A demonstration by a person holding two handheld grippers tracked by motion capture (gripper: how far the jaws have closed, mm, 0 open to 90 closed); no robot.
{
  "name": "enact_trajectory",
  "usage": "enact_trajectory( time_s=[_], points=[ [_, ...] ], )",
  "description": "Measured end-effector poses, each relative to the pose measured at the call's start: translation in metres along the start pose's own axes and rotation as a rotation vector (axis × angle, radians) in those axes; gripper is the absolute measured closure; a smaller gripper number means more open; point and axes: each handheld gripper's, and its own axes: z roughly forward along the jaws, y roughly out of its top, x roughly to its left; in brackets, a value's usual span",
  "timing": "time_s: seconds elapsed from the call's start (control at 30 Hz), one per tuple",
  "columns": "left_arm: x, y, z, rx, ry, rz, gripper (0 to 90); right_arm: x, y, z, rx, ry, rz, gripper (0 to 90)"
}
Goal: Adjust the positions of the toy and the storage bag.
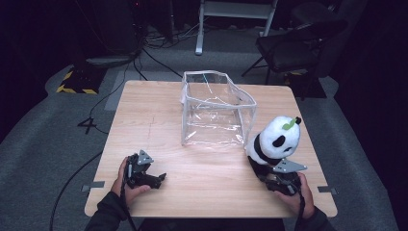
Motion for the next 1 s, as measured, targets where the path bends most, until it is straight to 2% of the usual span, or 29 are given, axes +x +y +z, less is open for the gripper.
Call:
enact_trajectory(
  time_s=[0.13,0.3,0.43,0.8,1.0],
  points=[
    [0.000,0.000,0.000,0.000,0.000,0.001,0.5,-0.009,-0.010,-0.010,0.001,0.022,-0.001,54.5],
    [0.000,0.000,0.000,0.001,-0.001,0.001,0.5,-0.013,-0.017,-0.018,0.008,0.031,-0.022,54.4],
    [0.000,0.000,0.000,0.000,0.000,0.000,0.5,-0.018,-0.024,-0.027,0.012,0.033,-0.013,53.9],
    [0.000,0.000,0.000,0.000,0.000,0.000,0.5,-0.025,-0.035,-0.042,0.012,0.001,0.010,51.8],
    [0.000,0.000,0.000,0.000,-0.001,0.000,0.5,-0.027,-0.037,-0.055,-0.020,-0.025,0.034,38.2]
  ],
)
